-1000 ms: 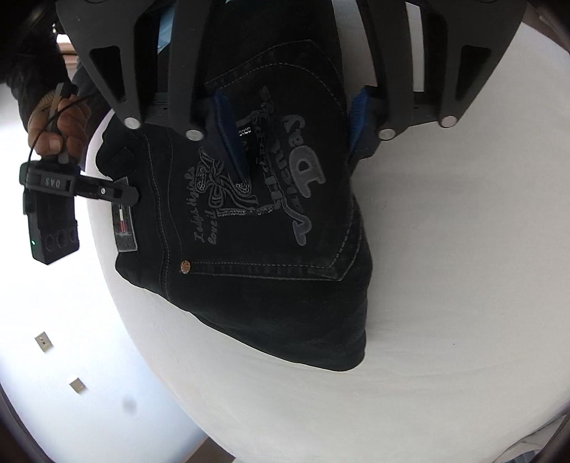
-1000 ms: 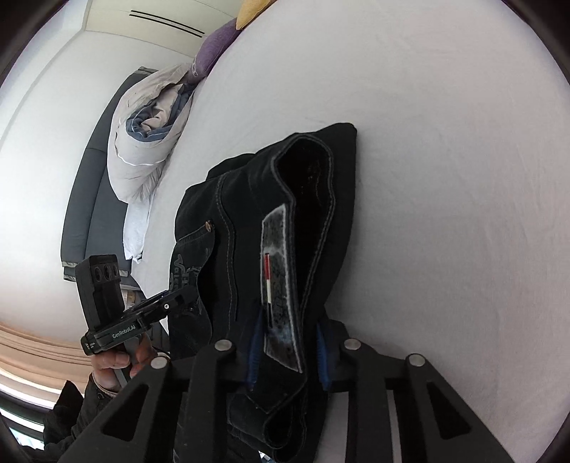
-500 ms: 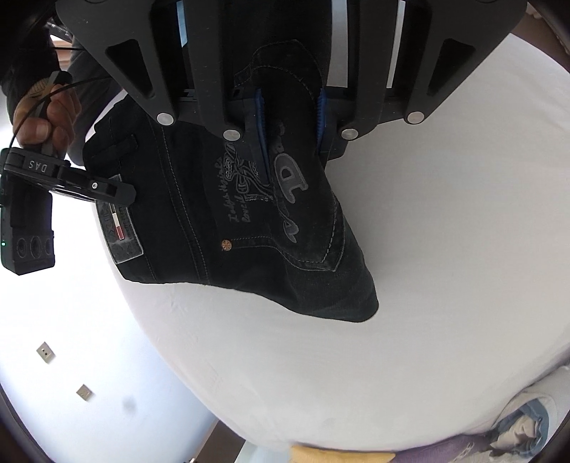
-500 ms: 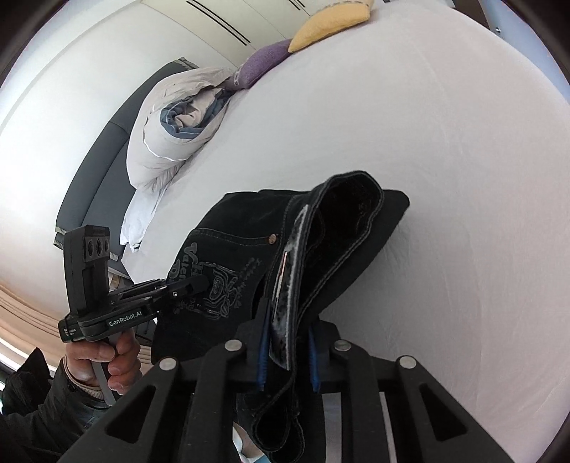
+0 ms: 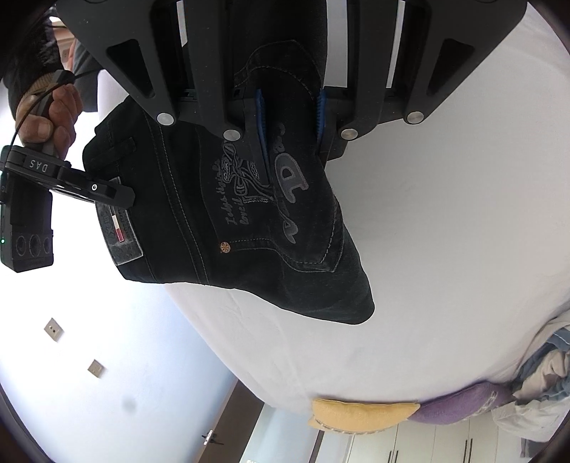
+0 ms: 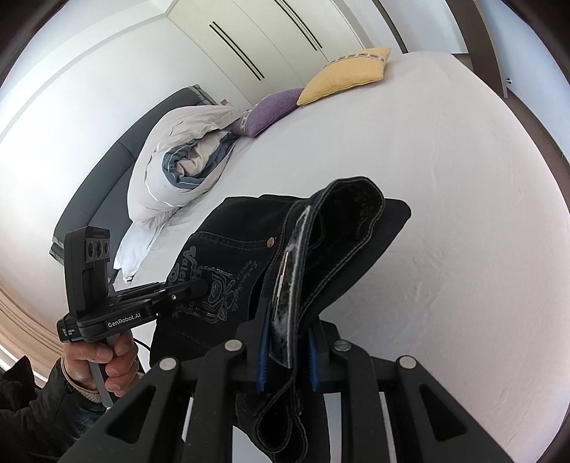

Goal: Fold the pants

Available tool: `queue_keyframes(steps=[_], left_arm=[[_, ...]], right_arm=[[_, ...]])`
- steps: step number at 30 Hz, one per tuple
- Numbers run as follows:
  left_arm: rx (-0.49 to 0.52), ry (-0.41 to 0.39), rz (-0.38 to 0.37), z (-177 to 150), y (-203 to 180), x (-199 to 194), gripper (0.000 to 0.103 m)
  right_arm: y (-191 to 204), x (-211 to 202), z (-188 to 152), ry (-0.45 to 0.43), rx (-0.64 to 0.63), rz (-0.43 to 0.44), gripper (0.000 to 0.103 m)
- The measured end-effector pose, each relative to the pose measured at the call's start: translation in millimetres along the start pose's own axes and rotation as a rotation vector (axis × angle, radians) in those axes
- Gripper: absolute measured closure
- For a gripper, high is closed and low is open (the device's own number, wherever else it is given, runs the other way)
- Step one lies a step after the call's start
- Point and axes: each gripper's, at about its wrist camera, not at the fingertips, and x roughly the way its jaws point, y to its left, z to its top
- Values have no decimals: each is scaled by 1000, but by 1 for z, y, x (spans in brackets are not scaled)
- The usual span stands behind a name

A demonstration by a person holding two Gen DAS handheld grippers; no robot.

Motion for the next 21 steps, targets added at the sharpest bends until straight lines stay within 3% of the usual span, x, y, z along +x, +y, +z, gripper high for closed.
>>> queue_keyframes(steps=[4, 7, 9, 14, 17, 18, 19, 21], left_arm=[[-40, 58, -18, 16, 10, 73, 84], [-49, 122, 3, 3, 19, 119, 81], [-53, 122, 26, -6, 24, 129, 62], [-78, 68, 88, -13, 43, 130, 23], [-99, 61, 122, -17, 49, 120, 22], [-91, 42, 153, -19, 44, 111, 22], [-67, 5, 212, -22, 35, 99, 22], [1, -96, 350, -35, 13, 69, 18]], right_arm=[[-47, 27, 7, 32, 80, 0, 84], [-92, 54, -1, 92, 168, -28, 81], [-120, 67, -11, 126, 228, -24, 73], [-124, 59, -22, 84, 208, 23, 67], [-117, 46, -22, 75, 214, -35, 55], [-112, 37, -24, 61, 208, -69, 46], [-104, 25, -27, 36, 197, -115, 36], [-88, 6, -32, -11, 160, -201, 32]])
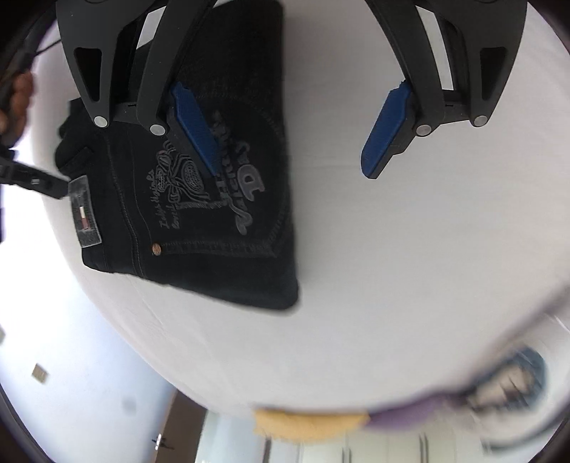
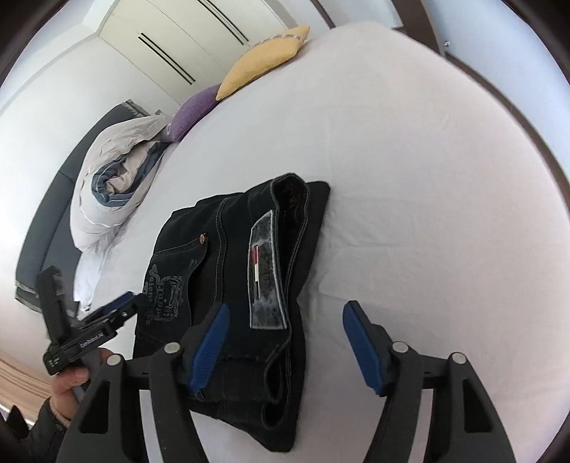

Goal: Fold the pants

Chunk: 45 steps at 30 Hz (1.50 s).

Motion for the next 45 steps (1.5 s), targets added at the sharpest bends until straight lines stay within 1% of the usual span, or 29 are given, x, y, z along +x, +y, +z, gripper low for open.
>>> queue_keyframes(steps=[1, 2, 3, 4, 5, 6, 7, 8, 9, 10, 11, 12, 13, 14, 16, 17, 18, 20, 22, 23, 25, 26, 28, 30, 32, 34, 38, 42, 45], left_arm=[[27, -71, 59, -4, -11, -21, 17], [41, -134, 99, -7, -15, -38, 13], [47, -219, 155, -10, -23, -59, 2], [42, -304, 214, -16, -28, -84, 0], [39, -361, 253, -24, -38, -104, 0], [41, -428, 295, -30, -46, -128, 0], [40, -482, 308, -35, -52, -150, 0], [31, -511, 300, -39, -56, -168, 0], [8, -528, 278, -42, -58, -186, 0], [-25, -529, 259, -48, -54, -203, 0], [-54, -524, 241, -41, -52, -213, 0], [-86, -517, 228, -35, -54, -224, 0], [-103, -523, 219, -40, -53, -237, 0], [-97, -532, 201, -48, -53, -257, 0], [-36, -535, 155, -50, -52, -281, 0], [-14, -521, 162, -47, -51, -295, 0], [-14, -505, 179, -45, -51, -300, 0], [-39, -471, 153, -46, -47, -314, 0], [-55, -390, 115, -47, -48, -315, 0], [-58, -366, 103, -48, -50, -312, 0], [-68, -324, 81, -50, -53, -301, 0], [-71, -309, 73, -53, -55, -297, 0], [-89, -270, 62, -57, -58, -287, 0], [-92, -257, 59, -61, -60, -281, 0], [-84, -240, 76, -65, -63, -278, 0], [-87, -226, 71, -68, -64, -276, 0], [-89, -211, 68, -71, -64, -270, 0], [-89, -199, 74, -73, -64, -265, 0], [-94, -191, 74, -74, -62, -264, 0]], right_arm=[[9, -13, -5, -33, -29, -38, 31], [18, -25, -10, -64, -56, -77, 30], [31, -42, -17, -109, -92, -129, 24], [43, -53, -21, -149, -118, -166, 18], [53, -69, -28, -203, -147, -195, 16], [68, -90, -36, -278, -182, -217, 12], [81, -106, -42, -338, -211, -229, 5], [95, -124, -49, -411, -244, -243, 0], [109, -142, -56, -485, -273, -261, 0], [121, -157, -61, -538, -296, -271, 0], [132, -173, -68, -587, -324, -276, 0], [144, -184, -71, -619, -349, -277, 0], [154, -197, -75, -641, -376, -283, 0], [162, -208, -77, -651, -396, -287, 0], [174, -230, -82, -671, -410, -286, 0], [180, -237, -84, -675, -409, -282, 0], [184, -246, -85, -676, -406, -277, 0], [191, -253, -87, -649, -393, -297, 0], [192, -254, -90, -585, -348, -317, 0], [190, -253, -91, -554, -325, -291, 0], [188, -255, -96, -514, -279, -208, 0], [187, -254, -99, -505, -264, -197, 0], [185, -247, -103, -480, -253, -230, 0], [183, -239, -105, -451, -243, -257, 0], [181, -234, -105, -431, -224, -271, 0], [181, -227, -105, -409, -221, -314, 0], [181, -219, -105, -379, -216, -345, 0], [180, -213, -106, -342, -203, -350, 0], [181, -211, -107, -332, -204, -360, 0]])
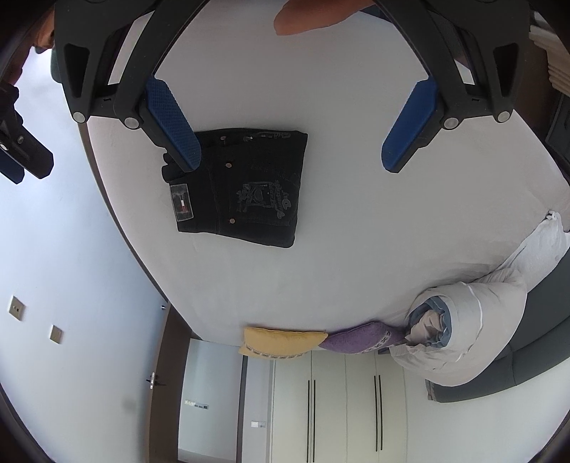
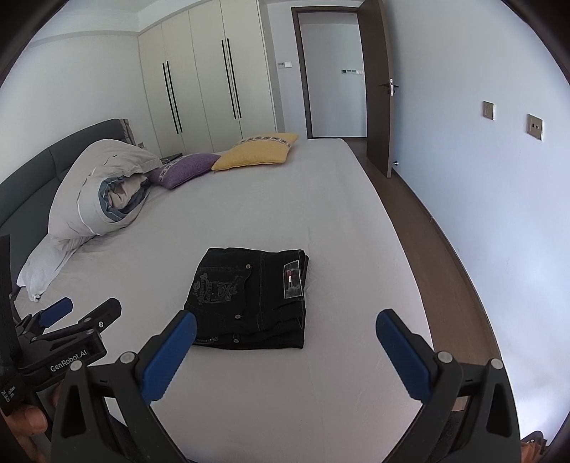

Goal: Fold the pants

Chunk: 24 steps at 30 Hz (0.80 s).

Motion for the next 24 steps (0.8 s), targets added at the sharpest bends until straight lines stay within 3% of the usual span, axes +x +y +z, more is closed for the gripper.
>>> queue_keyframes(steps=[24], left_arm=[[13, 52, 17, -7, -1, 21, 0]], right_arm=[[6, 13, -1, 53, -6, 12, 0]])
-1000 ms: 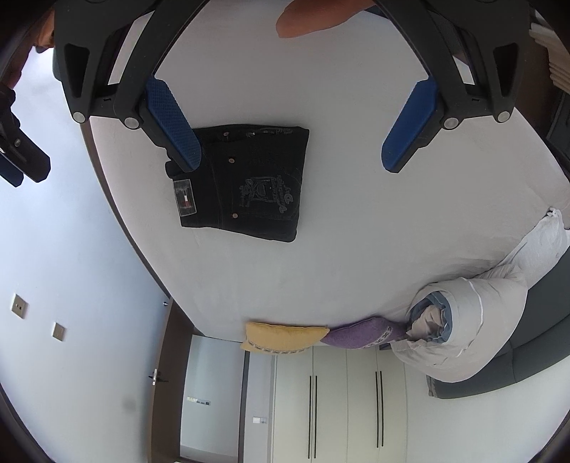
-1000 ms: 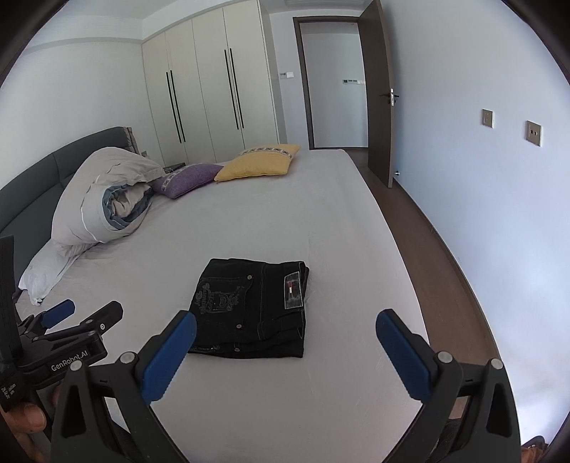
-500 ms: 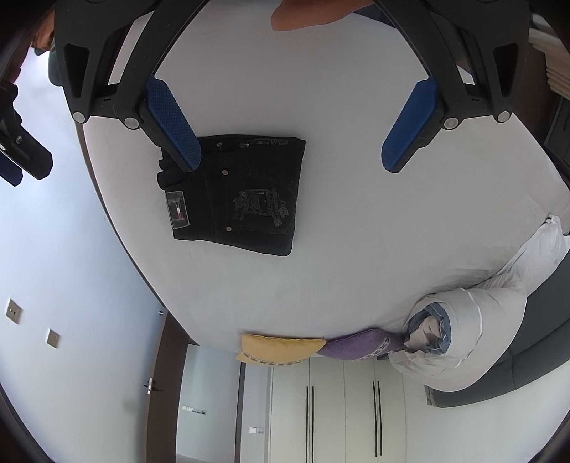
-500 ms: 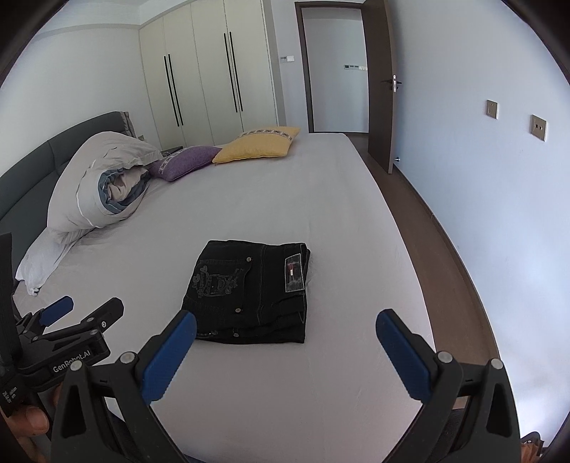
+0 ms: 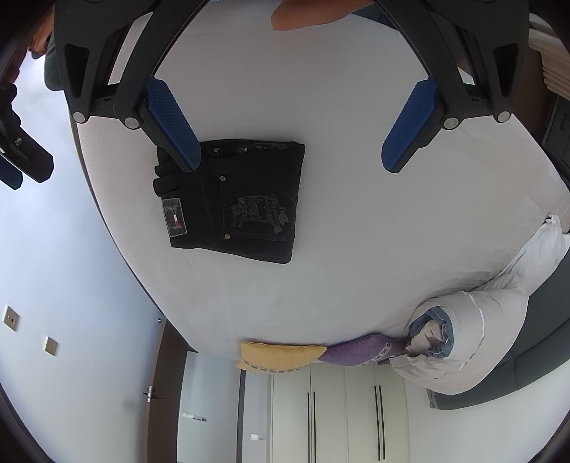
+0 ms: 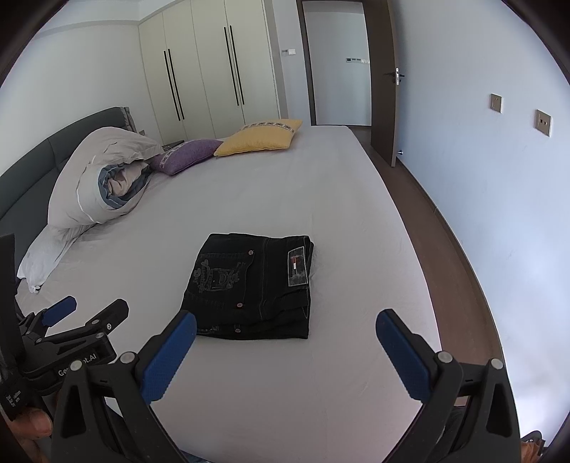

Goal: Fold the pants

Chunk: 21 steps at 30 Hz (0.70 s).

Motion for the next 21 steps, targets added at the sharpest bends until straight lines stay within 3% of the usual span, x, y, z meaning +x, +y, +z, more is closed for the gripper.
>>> queue_keyframes(steps=[21], left_arm=[[1, 17, 1, -6, 1, 7, 0]], right_arm=[[6, 5, -4, 17, -9, 13, 0]])
